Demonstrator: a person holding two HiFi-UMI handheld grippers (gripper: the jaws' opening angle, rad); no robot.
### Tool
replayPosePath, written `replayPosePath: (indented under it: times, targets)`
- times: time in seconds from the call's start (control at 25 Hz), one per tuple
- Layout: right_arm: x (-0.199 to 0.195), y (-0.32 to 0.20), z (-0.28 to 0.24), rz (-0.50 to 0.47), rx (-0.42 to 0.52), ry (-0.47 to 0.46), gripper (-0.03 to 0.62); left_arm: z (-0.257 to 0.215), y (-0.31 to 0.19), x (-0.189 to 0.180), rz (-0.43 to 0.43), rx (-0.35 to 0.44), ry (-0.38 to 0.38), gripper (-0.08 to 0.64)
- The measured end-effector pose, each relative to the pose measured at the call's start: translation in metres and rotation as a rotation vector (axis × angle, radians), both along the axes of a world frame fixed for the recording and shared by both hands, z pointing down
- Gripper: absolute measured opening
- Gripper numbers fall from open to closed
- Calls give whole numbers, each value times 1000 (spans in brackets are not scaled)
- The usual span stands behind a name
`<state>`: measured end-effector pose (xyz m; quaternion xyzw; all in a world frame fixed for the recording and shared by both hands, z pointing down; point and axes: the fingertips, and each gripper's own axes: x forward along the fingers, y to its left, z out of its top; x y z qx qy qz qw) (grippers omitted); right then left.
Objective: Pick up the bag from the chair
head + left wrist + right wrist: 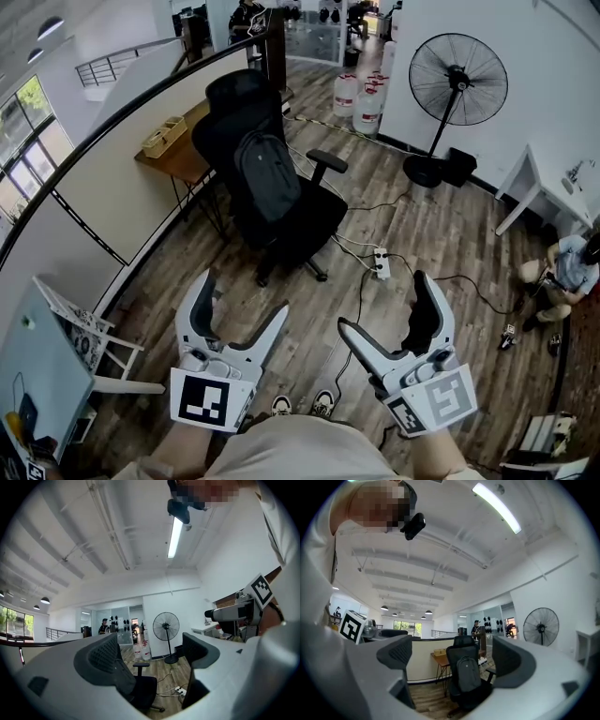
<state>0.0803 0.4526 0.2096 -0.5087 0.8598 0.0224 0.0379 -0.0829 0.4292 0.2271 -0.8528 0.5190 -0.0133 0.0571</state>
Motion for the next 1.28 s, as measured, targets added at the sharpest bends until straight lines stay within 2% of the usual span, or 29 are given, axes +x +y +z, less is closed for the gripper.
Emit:
replayPosePath:
  times: [0.32,0.64,0.84,1.04,1.28]
  targets:
    - [1,-4,7,-7,-22,22,532,4,-4,8,21,-15,-7,416]
    - [18,-10,5,10,-12,10,532,9,-9,16,23,-34,-1,416]
    - [33,-16,6,16,-11,3,548,2,-19,28,23,4,4,416]
    - [54,-23,15,7,-29,5,548,9,-25,44,7,-1,-43,416]
    - [88,-23,23,7,-34,34,548,19,-22,61,-39,-17,-46,416]
